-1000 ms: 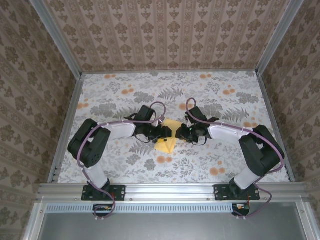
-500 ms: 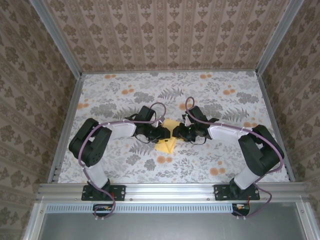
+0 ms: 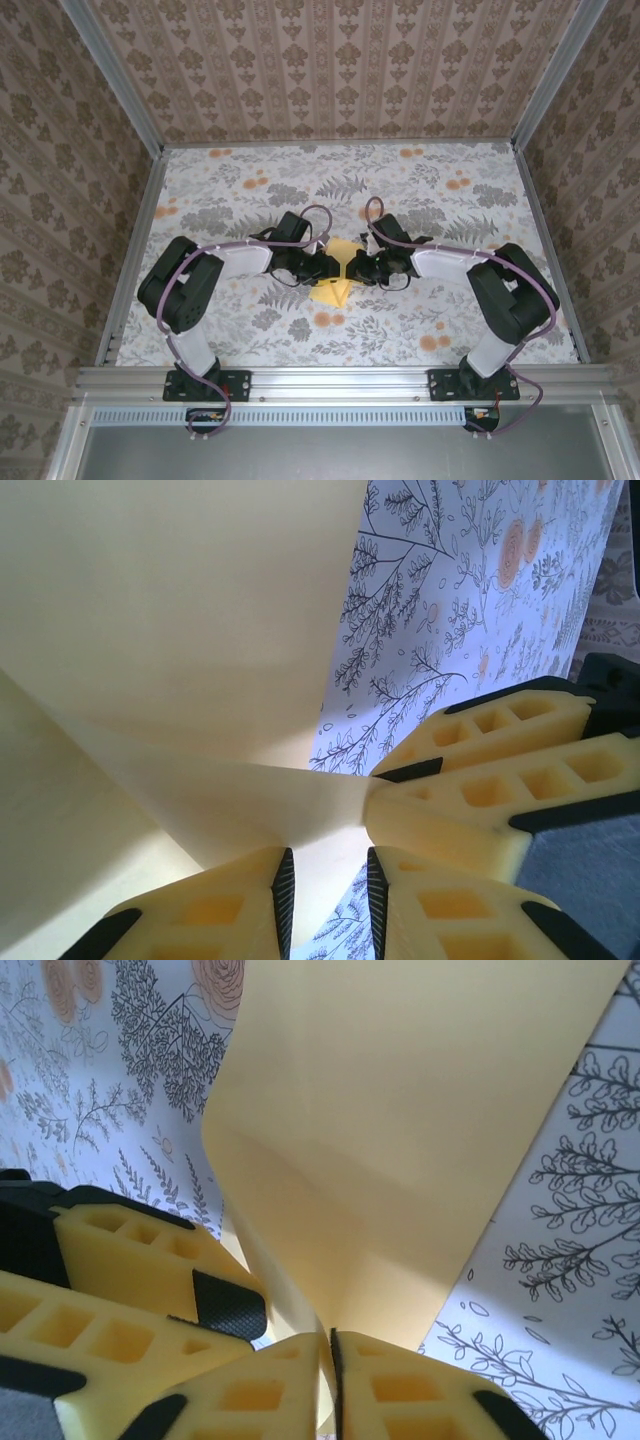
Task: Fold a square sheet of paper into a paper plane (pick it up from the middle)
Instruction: Fold the triangle a second time at the center of the table.
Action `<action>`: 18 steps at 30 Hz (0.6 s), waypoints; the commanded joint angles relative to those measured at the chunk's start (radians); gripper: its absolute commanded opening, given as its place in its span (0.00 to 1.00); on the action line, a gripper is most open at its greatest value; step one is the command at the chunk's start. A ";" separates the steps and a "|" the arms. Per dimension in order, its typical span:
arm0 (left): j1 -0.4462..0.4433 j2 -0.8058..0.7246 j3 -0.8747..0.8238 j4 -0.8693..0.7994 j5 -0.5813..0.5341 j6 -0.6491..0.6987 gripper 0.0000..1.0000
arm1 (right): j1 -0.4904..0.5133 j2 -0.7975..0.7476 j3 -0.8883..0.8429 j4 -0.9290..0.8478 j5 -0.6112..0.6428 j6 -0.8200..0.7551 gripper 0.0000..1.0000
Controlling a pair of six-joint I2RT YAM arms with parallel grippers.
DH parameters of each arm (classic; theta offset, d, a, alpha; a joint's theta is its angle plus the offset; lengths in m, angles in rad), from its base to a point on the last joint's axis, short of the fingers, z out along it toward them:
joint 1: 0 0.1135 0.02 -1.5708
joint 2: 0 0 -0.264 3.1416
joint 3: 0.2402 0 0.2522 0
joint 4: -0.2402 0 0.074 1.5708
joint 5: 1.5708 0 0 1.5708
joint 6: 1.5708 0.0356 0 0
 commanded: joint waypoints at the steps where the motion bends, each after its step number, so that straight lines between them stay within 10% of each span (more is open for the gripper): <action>1: 0.005 0.000 0.007 -0.005 0.001 -0.002 0.29 | 0.004 0.022 0.032 -0.042 0.019 -0.022 0.10; 18: 0.002 0.042 0.034 0.028 0.044 -0.014 0.28 | 0.002 0.083 0.083 -0.115 0.081 -0.068 0.07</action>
